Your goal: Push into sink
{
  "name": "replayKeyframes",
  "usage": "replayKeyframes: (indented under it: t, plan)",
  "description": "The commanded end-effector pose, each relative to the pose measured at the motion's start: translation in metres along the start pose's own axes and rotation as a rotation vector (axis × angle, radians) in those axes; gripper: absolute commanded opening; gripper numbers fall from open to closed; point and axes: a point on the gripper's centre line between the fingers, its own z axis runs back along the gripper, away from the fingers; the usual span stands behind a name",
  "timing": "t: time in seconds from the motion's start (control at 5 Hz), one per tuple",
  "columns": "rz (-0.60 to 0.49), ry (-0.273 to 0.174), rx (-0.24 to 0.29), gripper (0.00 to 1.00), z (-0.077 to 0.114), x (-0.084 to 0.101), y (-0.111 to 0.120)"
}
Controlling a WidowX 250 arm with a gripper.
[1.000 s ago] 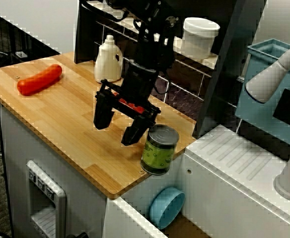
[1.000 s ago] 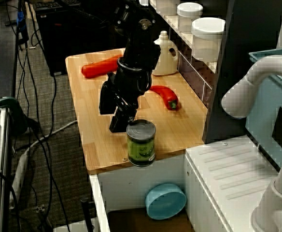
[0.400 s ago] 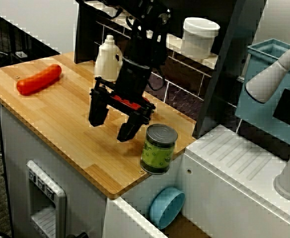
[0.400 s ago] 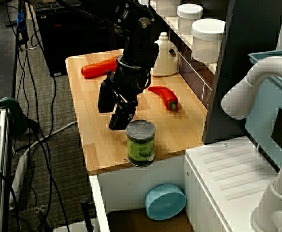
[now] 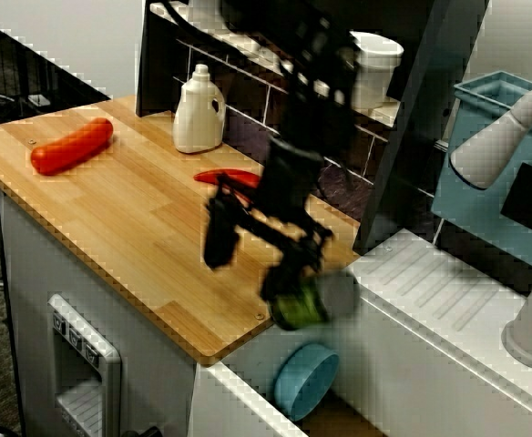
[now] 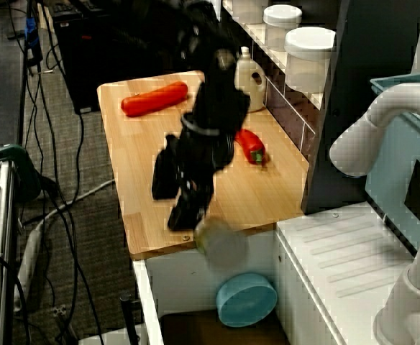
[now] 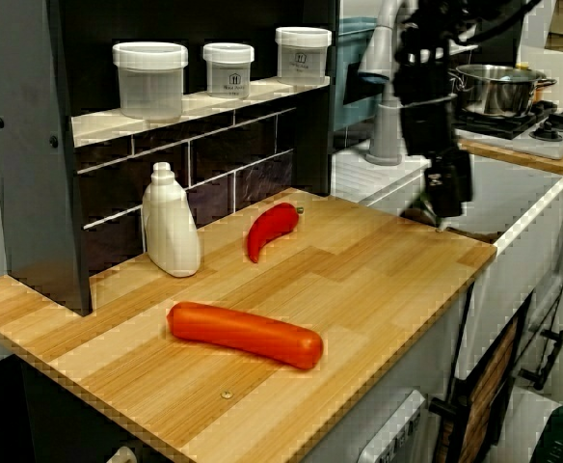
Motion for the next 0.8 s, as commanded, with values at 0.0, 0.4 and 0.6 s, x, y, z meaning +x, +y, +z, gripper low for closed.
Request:
replayKeyframes:
  t: [0.0, 0.4, 0.6]
  plan:
    - [-0.039, 0.002, -0.003, 1.00, 0.006, 0.007, -0.050]
    - [-0.007, -0.021, 0.024, 1.00, 0.002, 0.005, -0.033]
    - [-0.007, -0.021, 0.024, 1.00, 0.002, 0.005, -0.033]
